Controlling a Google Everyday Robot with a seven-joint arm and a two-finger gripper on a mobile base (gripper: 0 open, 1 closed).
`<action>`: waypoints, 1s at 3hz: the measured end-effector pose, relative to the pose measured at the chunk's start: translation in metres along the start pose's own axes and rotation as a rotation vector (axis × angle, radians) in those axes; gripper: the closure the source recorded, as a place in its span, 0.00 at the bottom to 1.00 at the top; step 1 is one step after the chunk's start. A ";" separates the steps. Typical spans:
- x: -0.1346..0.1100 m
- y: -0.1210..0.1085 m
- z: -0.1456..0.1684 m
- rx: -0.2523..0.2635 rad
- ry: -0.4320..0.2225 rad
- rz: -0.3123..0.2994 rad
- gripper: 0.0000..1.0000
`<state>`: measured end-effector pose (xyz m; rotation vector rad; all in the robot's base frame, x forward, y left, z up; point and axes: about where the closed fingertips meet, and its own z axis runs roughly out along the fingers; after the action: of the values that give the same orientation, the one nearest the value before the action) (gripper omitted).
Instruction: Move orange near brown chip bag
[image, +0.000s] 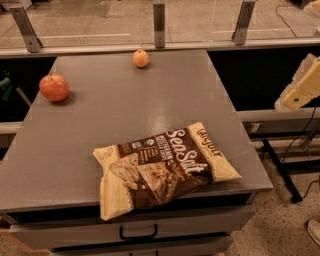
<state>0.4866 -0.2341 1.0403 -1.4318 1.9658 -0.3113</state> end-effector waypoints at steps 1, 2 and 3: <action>0.000 0.000 0.000 0.000 0.000 0.000 0.00; -0.014 -0.005 0.021 -0.002 -0.060 0.026 0.00; -0.055 -0.014 0.079 -0.016 -0.173 0.051 0.00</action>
Offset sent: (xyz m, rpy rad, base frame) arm 0.0519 0.0357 -0.0226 0.1648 -0.0343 0.0349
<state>0.5565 -0.1740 1.0102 -1.3683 1.8647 -0.1432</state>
